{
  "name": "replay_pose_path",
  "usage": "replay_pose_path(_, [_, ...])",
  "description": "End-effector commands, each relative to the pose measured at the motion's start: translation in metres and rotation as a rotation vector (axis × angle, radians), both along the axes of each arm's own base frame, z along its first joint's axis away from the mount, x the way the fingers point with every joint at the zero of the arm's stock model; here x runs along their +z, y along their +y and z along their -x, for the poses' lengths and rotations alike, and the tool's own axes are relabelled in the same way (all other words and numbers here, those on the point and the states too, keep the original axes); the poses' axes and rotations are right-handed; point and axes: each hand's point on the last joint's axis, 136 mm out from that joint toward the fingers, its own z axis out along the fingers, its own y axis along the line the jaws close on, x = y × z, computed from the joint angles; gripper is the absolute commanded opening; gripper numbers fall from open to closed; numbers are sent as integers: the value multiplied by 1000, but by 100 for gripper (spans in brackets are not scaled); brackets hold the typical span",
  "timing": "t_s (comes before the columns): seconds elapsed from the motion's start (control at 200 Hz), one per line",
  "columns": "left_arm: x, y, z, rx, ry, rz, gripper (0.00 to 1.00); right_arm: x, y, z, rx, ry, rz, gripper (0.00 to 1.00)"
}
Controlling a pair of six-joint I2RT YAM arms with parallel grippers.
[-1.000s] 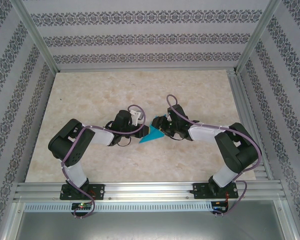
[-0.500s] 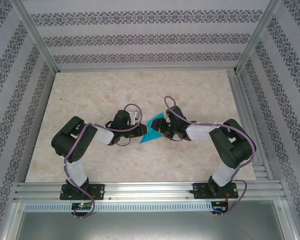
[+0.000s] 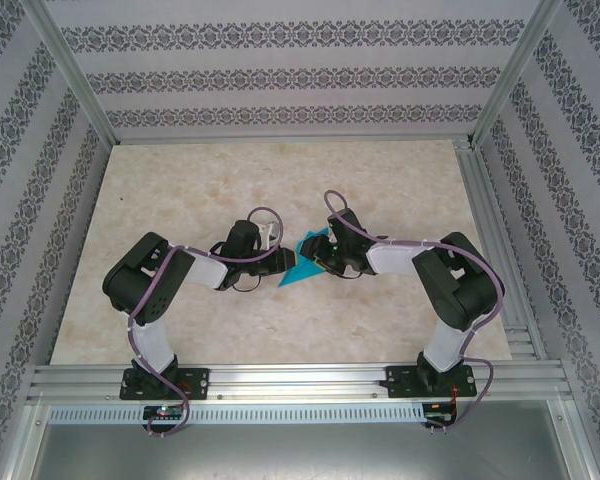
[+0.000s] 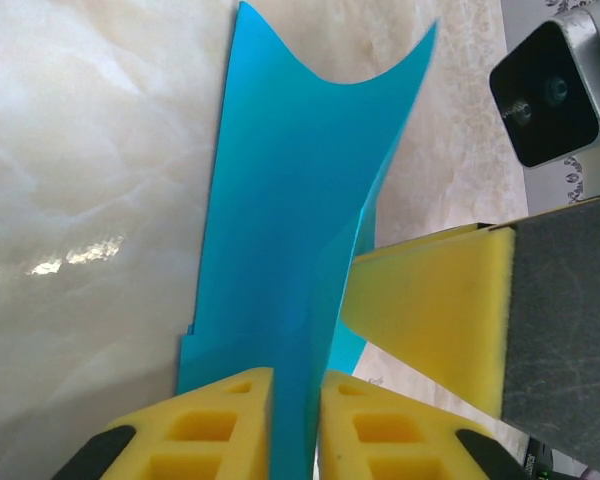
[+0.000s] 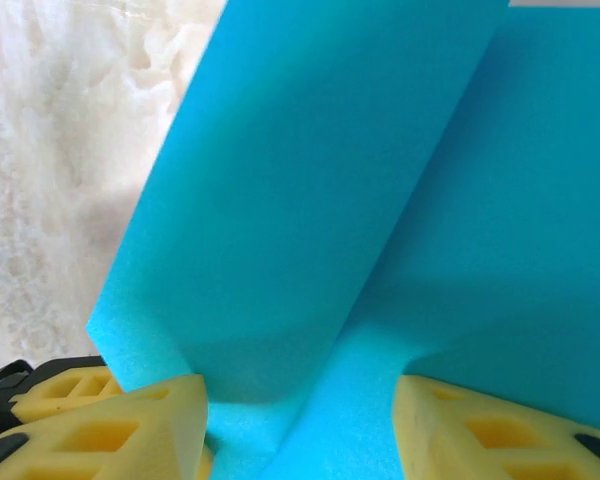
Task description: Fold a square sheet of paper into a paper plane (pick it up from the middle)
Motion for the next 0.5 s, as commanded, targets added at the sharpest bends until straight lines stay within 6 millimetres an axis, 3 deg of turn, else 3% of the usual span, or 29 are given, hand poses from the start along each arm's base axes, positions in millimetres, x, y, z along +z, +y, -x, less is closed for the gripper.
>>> replay_pose_path(0.0, [12, 3, -6, 2, -25, 13, 26, -38, -29, 15, -45, 98, 191, 52])
replay_pose_path(0.225, [17, 19, 0, 22, -76, -66, 41, -53, -44, 23, -94, 168, 268, 50])
replay_pose_path(0.5, [17, 23, 22, -98, -152, -232, 48, -58, -47, 27, -124, 205, 272, 54])
